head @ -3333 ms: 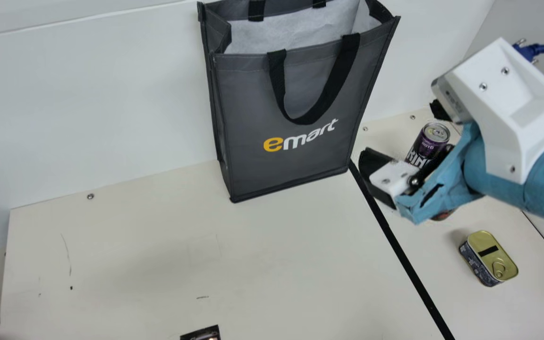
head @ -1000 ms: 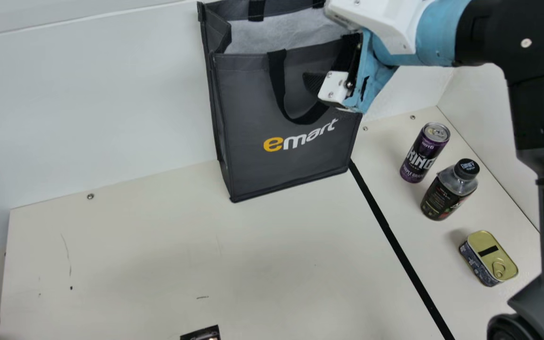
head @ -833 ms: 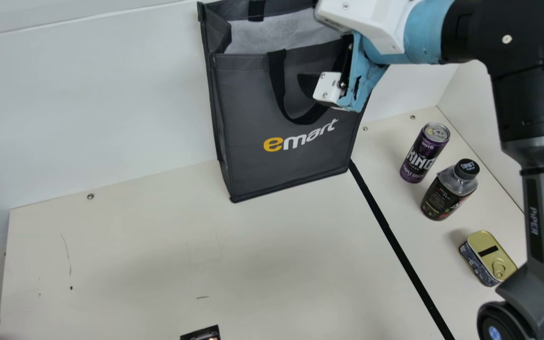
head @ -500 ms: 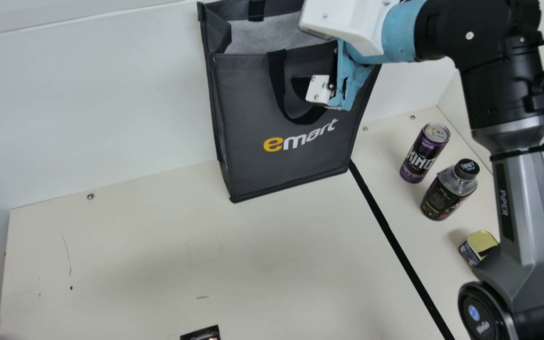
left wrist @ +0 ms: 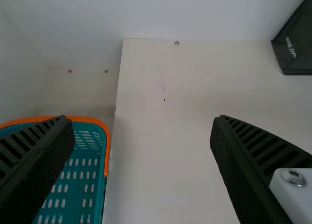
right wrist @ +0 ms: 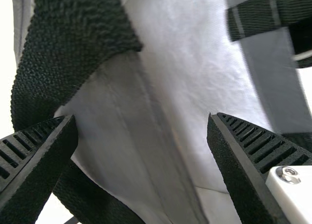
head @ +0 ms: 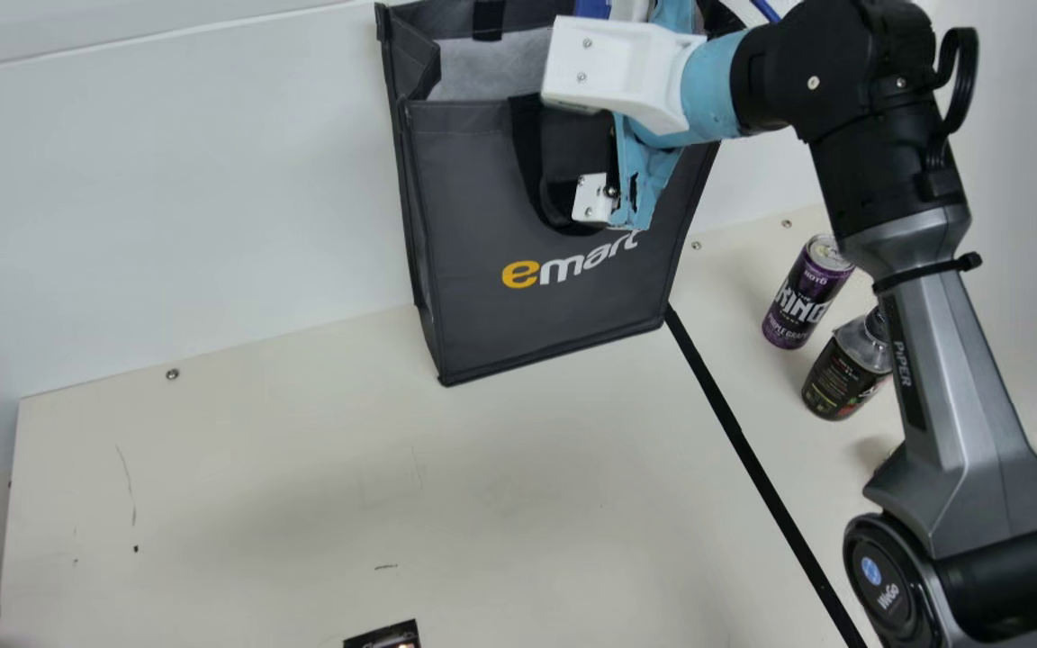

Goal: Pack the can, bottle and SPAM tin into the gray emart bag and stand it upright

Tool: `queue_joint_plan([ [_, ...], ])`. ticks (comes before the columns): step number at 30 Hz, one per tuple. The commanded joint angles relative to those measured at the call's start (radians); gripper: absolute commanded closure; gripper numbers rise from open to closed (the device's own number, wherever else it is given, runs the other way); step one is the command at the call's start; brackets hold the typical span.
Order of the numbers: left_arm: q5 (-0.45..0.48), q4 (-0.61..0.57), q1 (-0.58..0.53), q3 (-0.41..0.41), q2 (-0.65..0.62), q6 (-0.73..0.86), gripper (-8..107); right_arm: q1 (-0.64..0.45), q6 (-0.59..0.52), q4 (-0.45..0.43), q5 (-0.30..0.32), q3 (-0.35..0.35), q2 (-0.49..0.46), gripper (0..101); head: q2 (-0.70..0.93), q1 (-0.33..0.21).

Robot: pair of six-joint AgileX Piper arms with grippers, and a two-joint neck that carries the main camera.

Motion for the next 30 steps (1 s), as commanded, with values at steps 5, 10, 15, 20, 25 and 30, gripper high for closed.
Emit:
queue_joint_plan([
  [5, 0.000, 0.000, 0.000, 0.000, 0.000, 0.000, 9, 0.005, -0.005, 0.000, 0.001, 0.039, -0.004, 60, -0.001, -0.023],
  [10, 0.000, 0.000, 0.000, 0.000, 0.000, 0.000, 9, 0.005, -0.007, 0.009, 0.001, 0.066, -0.013, 93, -0.001, -0.023],
  [15, 0.000, 0.000, 0.000, 0.000, 0.000, 0.000, 9, 0.005, -0.005, 0.022, 0.001, 0.085, -0.028, 101, -0.001, -0.023],
  [20, 0.000, 0.000, 0.000, 0.000, 0.000, 0.000, 9, 0.007, 0.001, 0.030, 0.001, 0.106, -0.056, 101, -0.001, -0.023],
  [25, 0.000, 0.000, 0.000, 0.000, 0.000, 0.000, 9, 0.012, 0.011, 0.032, 0.001, 0.124, -0.092, 101, -0.001, -0.023],
  [30, 0.000, 0.000, 0.000, 0.000, 0.000, 0.000, 9, 0.021, 0.023, 0.026, 0.001, 0.142, -0.135, 101, -0.001, -0.023],
])
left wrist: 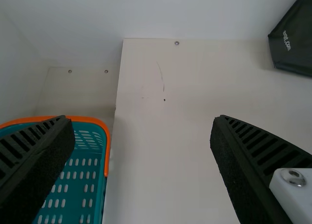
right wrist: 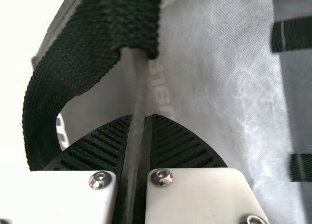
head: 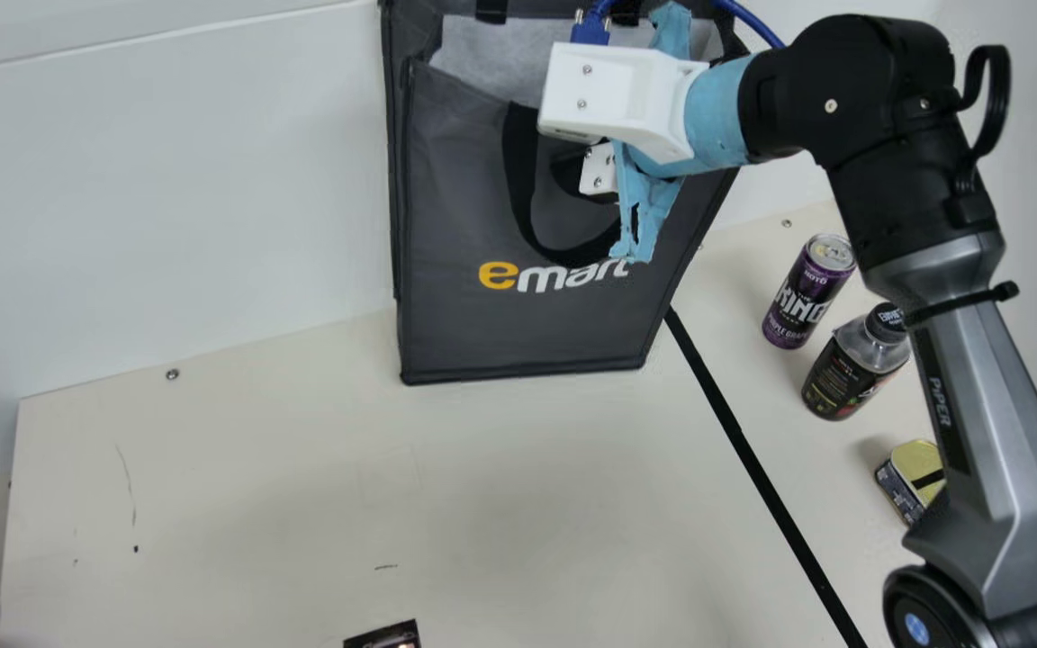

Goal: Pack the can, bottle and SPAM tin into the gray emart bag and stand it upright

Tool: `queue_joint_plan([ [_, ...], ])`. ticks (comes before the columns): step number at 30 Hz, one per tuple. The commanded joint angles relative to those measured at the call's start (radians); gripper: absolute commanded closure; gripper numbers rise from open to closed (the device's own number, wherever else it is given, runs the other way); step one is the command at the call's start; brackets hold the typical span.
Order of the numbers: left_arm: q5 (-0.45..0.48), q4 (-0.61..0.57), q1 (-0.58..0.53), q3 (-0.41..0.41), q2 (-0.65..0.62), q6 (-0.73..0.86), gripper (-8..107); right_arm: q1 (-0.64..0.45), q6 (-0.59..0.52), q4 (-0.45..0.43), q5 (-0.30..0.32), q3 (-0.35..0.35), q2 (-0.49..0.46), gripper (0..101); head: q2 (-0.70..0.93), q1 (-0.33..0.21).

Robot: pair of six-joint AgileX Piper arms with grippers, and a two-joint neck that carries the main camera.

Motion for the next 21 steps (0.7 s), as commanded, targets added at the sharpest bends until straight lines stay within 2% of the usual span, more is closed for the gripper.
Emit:
queue_joint_plan([
  [1, 0.000, 0.000, 0.000, 0.000, 0.000, 0.000, 9, 0.005, 0.003, -0.007, -0.002, 0.008, -0.017, 101, -0.001, -0.023],
  [21, 0.000, 0.000, 0.000, 0.000, 0.000, 0.000, 9, 0.083, 0.013, -0.062, -0.002, 0.113, -0.209, 101, -0.001, -0.023],
])
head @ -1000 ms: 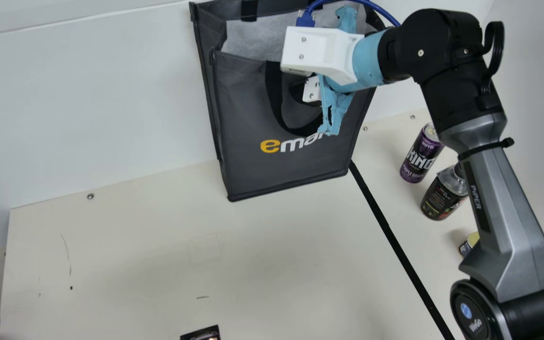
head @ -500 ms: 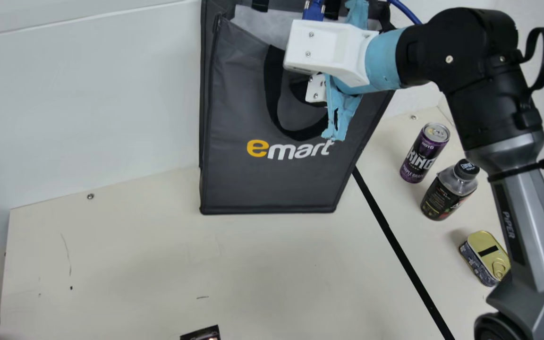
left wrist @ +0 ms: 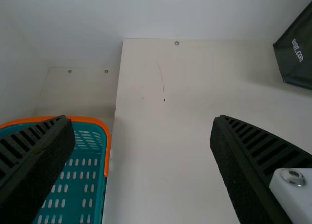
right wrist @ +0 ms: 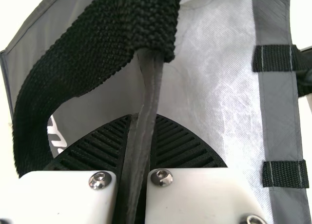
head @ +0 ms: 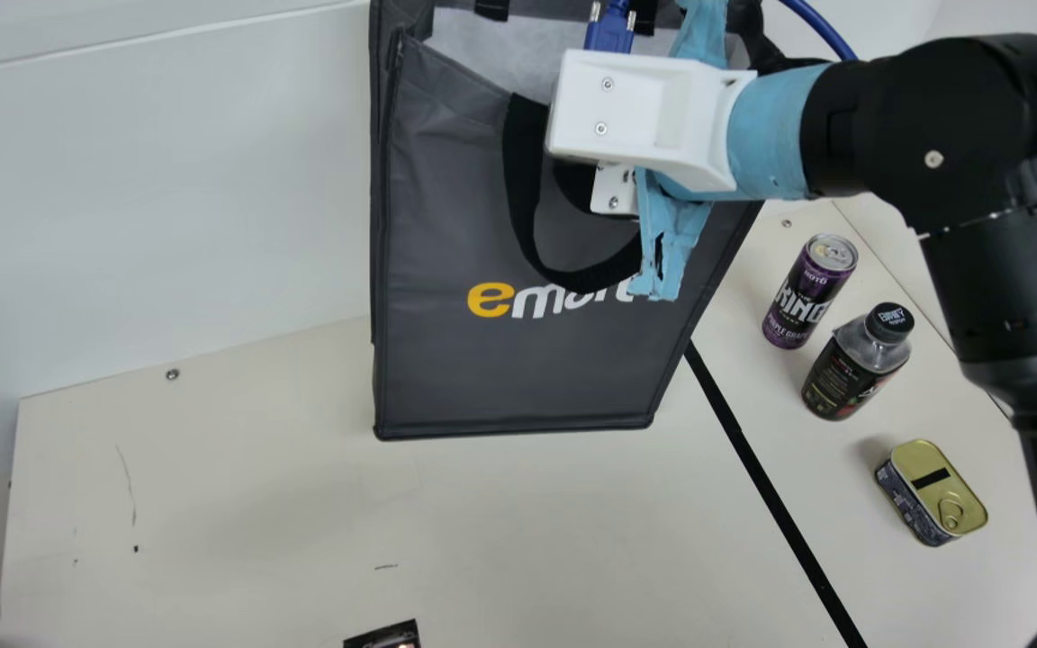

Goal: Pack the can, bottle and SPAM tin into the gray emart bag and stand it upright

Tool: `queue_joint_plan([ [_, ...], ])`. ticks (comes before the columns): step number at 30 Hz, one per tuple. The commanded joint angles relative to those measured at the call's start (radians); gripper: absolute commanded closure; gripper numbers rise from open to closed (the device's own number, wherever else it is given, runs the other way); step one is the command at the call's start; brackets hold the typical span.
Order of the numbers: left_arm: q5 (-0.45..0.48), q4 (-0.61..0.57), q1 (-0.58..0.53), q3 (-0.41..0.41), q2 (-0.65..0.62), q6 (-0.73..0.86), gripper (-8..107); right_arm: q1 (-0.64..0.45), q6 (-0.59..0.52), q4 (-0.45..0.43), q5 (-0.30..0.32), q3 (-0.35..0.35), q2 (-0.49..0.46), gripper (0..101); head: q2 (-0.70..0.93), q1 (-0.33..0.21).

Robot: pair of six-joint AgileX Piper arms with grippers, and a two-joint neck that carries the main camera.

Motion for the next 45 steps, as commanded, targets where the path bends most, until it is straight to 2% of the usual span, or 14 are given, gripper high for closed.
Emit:
queue_joint_plan([
  [1, 0.000, 0.000, 0.000, 0.000, 0.000, 0.000, 9, 0.009, -0.005, -0.006, 0.000, 0.011, -0.019, 101, -0.002, -0.023],
  [16, 0.000, 0.000, 0.000, 0.000, 0.000, 0.000, 9, 0.097, -0.011, -0.079, 0.000, 0.100, -0.148, 101, -0.002, -0.023],
  [27, 0.000, 0.000, 0.000, 0.000, 0.000, 0.000, 9, 0.161, 0.012, -0.110, 0.000, 0.193, -0.222, 101, -0.002, -0.023],
  [45, 0.000, 0.000, 0.000, 0.000, 0.000, 0.000, 9, 0.322, 0.150, -0.194, 0.000, 0.339, -0.288, 101, -0.002, -0.023],
])
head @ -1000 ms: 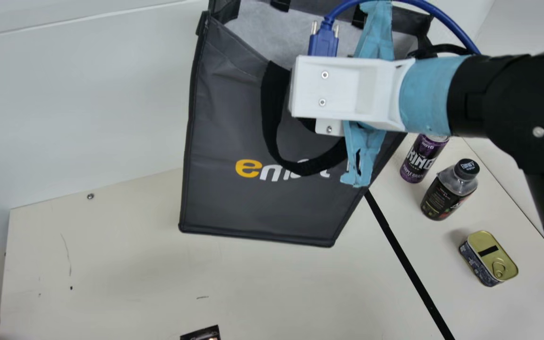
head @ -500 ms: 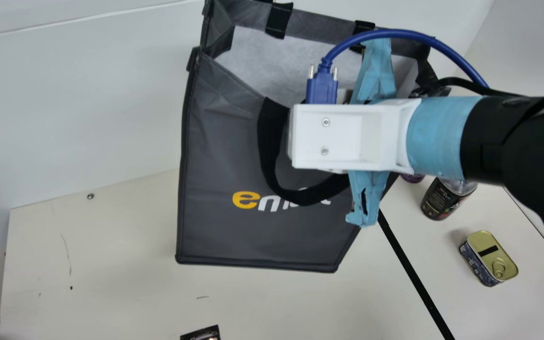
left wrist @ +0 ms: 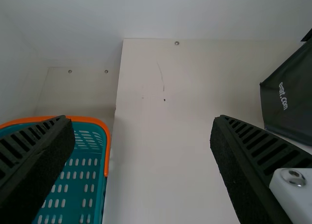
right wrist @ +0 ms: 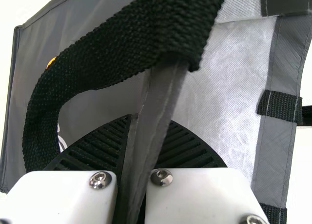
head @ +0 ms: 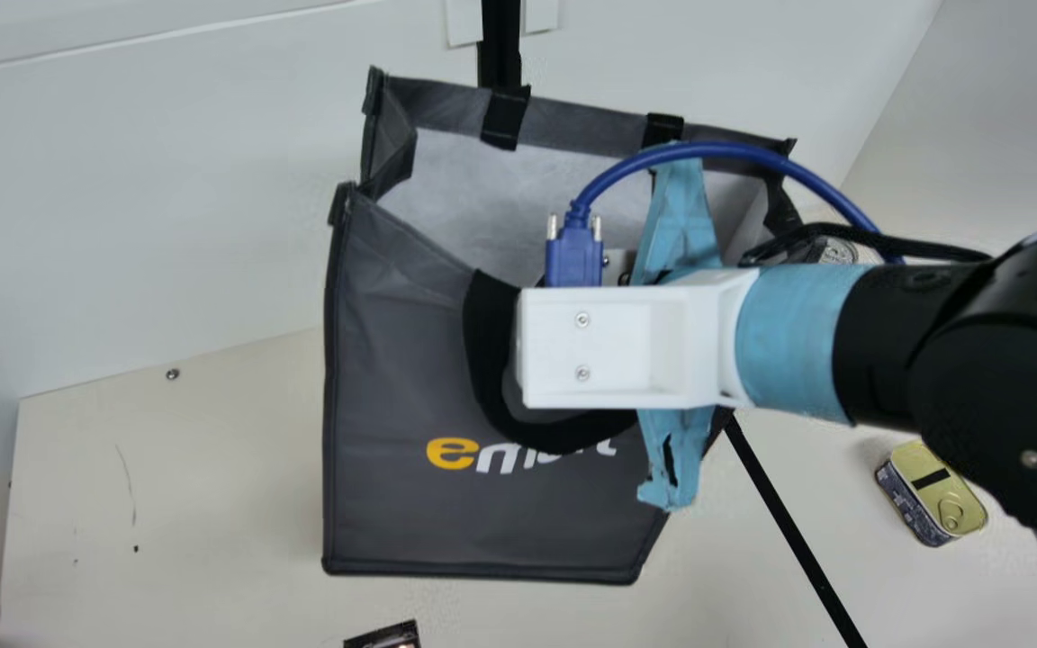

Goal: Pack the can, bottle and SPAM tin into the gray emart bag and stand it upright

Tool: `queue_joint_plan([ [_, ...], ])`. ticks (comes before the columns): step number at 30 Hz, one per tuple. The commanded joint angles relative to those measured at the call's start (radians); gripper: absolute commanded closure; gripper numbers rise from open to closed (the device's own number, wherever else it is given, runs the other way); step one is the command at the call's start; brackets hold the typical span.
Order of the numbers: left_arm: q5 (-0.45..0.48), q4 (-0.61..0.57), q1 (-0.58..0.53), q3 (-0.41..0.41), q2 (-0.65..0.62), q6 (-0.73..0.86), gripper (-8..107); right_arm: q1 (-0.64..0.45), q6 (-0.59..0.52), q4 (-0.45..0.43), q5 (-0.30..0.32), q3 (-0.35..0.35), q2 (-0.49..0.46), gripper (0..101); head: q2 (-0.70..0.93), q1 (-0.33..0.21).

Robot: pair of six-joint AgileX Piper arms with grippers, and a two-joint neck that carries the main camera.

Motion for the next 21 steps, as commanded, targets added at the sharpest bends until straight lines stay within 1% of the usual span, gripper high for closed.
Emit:
queue_joint_plan([
  [1, 0.000, 0.000, 0.000, 0.000, 0.000, 0.000, 9, 0.020, 0.023, -0.007, 0.002, 0.016, -0.003, 101, -0.002, -0.023],
  [13, 0.000, 0.000, 0.000, 0.000, 0.000, 0.000, 9, 0.149, 0.158, -0.062, 0.002, 0.103, -0.025, 101, -0.002, -0.023],
  [21, 0.000, 0.000, 0.000, 0.000, 0.000, 0.000, 9, 0.227, 0.233, -0.102, 0.002, 0.147, -0.039, 101, -0.002, -0.023],
])
